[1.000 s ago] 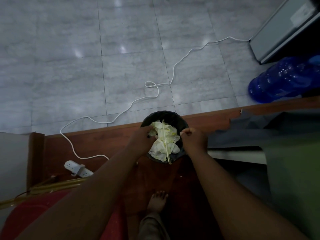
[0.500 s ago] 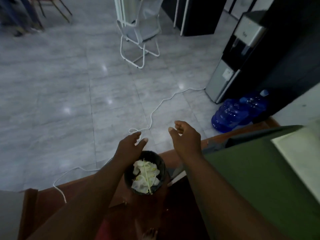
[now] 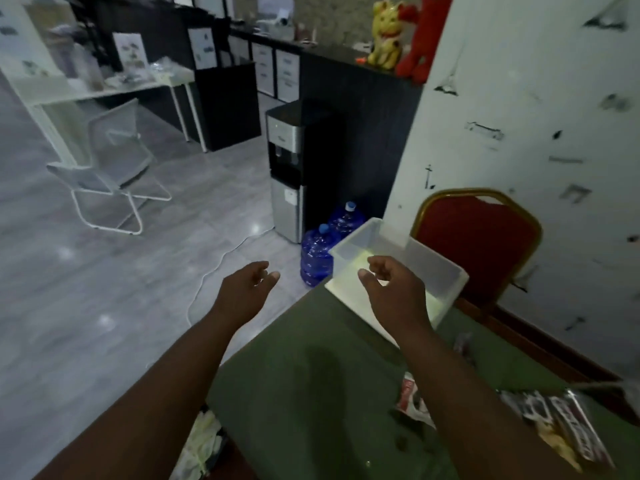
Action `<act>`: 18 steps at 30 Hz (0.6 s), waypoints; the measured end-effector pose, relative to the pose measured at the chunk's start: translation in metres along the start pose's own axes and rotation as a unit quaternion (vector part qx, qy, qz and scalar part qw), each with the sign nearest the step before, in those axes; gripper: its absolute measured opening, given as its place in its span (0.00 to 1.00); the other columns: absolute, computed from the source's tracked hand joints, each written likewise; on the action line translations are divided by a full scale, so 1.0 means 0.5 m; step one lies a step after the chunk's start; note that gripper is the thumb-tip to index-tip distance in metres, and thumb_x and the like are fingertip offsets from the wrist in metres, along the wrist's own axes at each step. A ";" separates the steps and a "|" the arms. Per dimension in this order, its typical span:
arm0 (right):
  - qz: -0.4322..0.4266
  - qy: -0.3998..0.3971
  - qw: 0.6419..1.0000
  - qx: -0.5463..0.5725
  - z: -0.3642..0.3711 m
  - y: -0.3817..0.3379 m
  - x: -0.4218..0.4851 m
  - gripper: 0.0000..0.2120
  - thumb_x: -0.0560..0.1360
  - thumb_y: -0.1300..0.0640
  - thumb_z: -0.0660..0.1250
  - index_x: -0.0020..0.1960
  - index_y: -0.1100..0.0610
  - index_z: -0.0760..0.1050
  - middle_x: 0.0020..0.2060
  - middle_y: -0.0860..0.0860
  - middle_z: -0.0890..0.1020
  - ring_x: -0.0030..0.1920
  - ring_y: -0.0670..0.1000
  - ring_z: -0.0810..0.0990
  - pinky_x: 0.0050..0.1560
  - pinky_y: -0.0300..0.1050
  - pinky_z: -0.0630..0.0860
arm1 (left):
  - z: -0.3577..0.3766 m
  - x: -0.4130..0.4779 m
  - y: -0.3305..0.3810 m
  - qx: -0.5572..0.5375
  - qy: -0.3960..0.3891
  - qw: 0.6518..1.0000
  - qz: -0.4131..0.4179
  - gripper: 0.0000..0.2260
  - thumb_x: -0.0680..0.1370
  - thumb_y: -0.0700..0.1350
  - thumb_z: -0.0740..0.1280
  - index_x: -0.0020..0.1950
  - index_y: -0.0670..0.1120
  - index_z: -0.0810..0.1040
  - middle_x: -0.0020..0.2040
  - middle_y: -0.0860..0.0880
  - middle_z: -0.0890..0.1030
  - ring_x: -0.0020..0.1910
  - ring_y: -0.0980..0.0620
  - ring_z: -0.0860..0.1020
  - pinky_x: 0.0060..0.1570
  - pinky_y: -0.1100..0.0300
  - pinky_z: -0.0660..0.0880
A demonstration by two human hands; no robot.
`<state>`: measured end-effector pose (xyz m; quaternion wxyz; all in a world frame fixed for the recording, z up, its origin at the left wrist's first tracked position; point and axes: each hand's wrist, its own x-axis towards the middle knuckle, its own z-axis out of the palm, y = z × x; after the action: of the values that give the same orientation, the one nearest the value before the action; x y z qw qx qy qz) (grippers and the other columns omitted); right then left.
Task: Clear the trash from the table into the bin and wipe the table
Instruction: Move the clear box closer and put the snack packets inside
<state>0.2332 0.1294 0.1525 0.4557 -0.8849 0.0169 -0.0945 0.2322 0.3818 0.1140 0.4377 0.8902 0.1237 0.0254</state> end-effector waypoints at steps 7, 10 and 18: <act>0.072 0.045 0.996 0.003 -0.220 0.156 0.004 0.15 0.75 0.51 0.69 0.59 0.55 0.79 0.54 0.51 0.82 0.51 0.47 0.76 0.51 0.40 0.70 | 0.176 0.010 0.186 0.077 -0.046 0.994 0.064 0.22 0.79 0.56 0.63 0.69 0.46 0.74 0.65 0.45 0.78 0.64 0.47 0.75 0.60 0.60 0.66; 0.103 0.046 0.994 0.014 -0.234 0.200 0.004 0.18 0.74 0.51 0.70 0.61 0.57 0.78 0.55 0.53 0.81 0.54 0.50 0.78 0.55 0.46 0.75 | 0.209 0.022 0.203 0.079 -0.045 0.994 0.065 0.22 0.78 0.56 0.64 0.68 0.47 0.74 0.66 0.46 0.77 0.64 0.48 0.75 0.58 0.60 0.65; 0.202 0.089 0.975 0.038 -0.197 0.273 0.043 0.15 0.73 0.50 0.69 0.57 0.55 0.77 0.50 0.50 0.80 0.49 0.51 0.78 0.40 0.41 0.70 | 0.277 0.142 0.213 0.128 -0.037 0.984 0.122 0.20 0.77 0.55 0.66 0.63 0.44 0.78 0.63 0.40 0.78 0.61 0.41 0.75 0.60 0.53 0.69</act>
<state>0.2441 -0.0318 0.1013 0.4950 -0.8335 0.2321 -0.0799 0.3433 0.2297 0.1081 0.3184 0.9475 -0.0002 0.0294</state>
